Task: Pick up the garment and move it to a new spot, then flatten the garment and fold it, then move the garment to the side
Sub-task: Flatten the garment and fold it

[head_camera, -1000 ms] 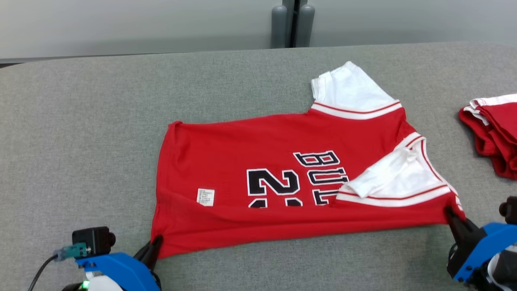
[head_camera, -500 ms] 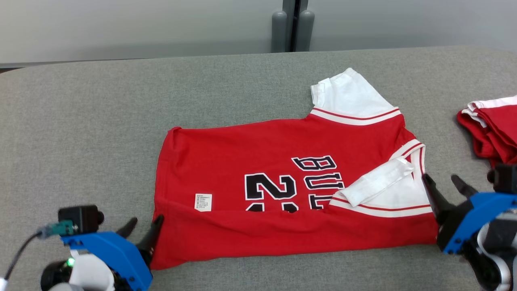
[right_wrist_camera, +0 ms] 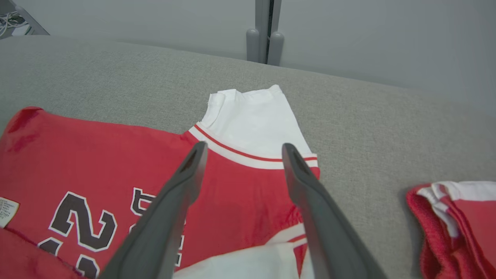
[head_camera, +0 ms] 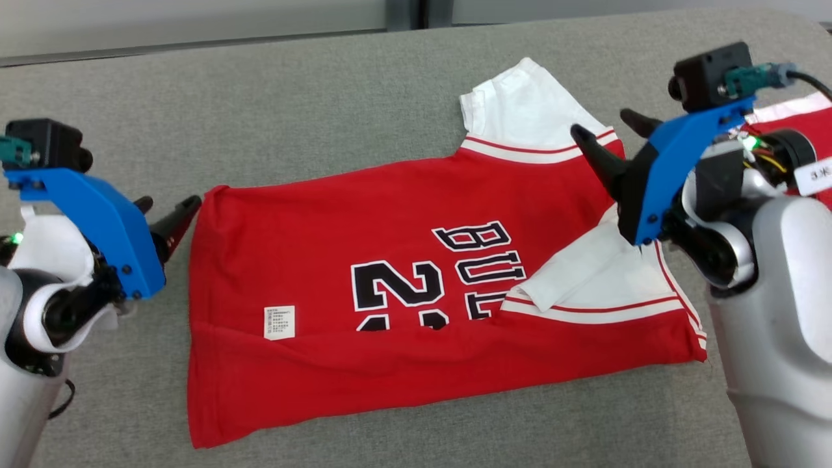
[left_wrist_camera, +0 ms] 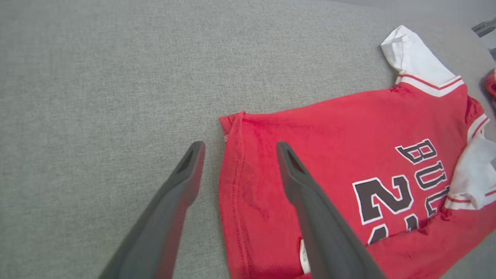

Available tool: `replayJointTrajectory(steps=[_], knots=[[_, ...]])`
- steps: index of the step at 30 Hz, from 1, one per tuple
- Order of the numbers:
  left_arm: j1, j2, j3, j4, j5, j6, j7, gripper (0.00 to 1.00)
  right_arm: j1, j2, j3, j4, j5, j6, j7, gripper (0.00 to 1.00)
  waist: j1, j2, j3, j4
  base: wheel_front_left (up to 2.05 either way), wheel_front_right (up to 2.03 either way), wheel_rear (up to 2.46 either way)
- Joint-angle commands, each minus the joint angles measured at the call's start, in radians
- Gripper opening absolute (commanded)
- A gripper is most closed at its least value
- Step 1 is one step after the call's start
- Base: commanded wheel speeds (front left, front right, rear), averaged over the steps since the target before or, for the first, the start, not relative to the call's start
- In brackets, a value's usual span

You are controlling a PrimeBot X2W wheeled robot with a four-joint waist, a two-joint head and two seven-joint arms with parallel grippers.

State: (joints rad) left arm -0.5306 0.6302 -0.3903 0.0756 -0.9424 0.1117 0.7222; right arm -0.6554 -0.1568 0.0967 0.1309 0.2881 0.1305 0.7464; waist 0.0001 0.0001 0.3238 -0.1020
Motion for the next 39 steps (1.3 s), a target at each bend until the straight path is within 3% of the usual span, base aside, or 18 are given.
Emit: replayJointTrajectory(steps=[1, 7, 18, 19, 20, 22, 23, 24, 32, 39], knots=[[-0.056, 0.010, -0.015, 0.026, 0.009, -0.013, 0.040, 1.00, -0.063, 0.008, 0.025, 0.046, 0.010, 0.001, -0.017, 1.00, -0.0001, -0.0001, 0.021, -0.011, 0.00, 0.00, 0.00], [-0.169, 0.024, -0.066, 0.085, 0.050, -0.018, 0.137, 1.00, -0.193, 0.022, 0.074, 0.163, 0.026, 0.001, -0.068, 1.00, -0.0001, -0.0001, 0.082, -0.040, 0.00, 0.00, 0.00], [-0.268, 0.049, -0.136, 0.160, 0.139, -0.010, 0.215, 1.00, -0.316, 0.030, 0.100, 0.280, 0.040, 0.001, -0.160, 1.00, -0.0001, -0.0001, 0.172, -0.067, 0.00, 0.00, 0.00], [-0.272, 0.051, -0.139, 0.163, 0.145, -0.009, 0.213, 0.93, -0.321, 0.029, 0.101, 0.289, 0.043, 0.001, -0.166, 1.00, -0.0001, -0.0001, 0.178, -0.068, 0.00, 0.00, 0.00], [-0.273, 0.051, -0.143, 0.165, 0.149, -0.011, 0.214, 0.69, -0.323, 0.028, 0.104, 0.296, 0.045, 0.001, -0.170, 1.00, -0.0001, -0.0001, 0.182, -0.068, 0.00, 0.00, 0.00], [-0.279, 0.049, -0.147, 0.168, 0.148, -0.012, 0.220, 0.46, -0.332, 0.025, 0.106, 0.310, 0.048, 0.001, -0.180, 1.00, -0.0001, -0.0001, 0.188, -0.065, 0.00, 0.00, 0.00], [-0.282, 0.046, -0.148, 0.168, 0.145, -0.014, 0.220, 0.29, -0.336, 0.023, 0.105, 0.318, 0.048, 0.001, -0.187, 1.00, -0.0001, -0.0001, 0.190, -0.063, 0.00, 0.00, 0.00], [-0.282, 0.043, -0.148, 0.168, 0.142, -0.018, 0.222, 0.00, -0.339, 0.022, 0.105, 0.326, 0.050, 0.001, -0.188, 1.00, -0.0001, -0.0001, 0.192, -0.061, 0.00, 0.00, 0.00], [-0.267, -0.007, -0.104, 0.152, 0.097, -0.021, 0.129, 0.00, -0.371, 0.006, 0.068, 0.398, 0.046, 0.001, -0.188, 1.00, -0.0001, -0.0001, 0.199, -0.016, 0.00, 0.00, 0.00], [-0.197, -0.104, -0.070, 0.092, 0.043, -0.061, -0.037, 0.00, -0.444, -0.031, -0.042, 0.510, -0.040, 0.001, -0.180, 1.00, -0.0001, -0.0001, 0.226, 0.082, 0.00, 0.00, 0.00]])
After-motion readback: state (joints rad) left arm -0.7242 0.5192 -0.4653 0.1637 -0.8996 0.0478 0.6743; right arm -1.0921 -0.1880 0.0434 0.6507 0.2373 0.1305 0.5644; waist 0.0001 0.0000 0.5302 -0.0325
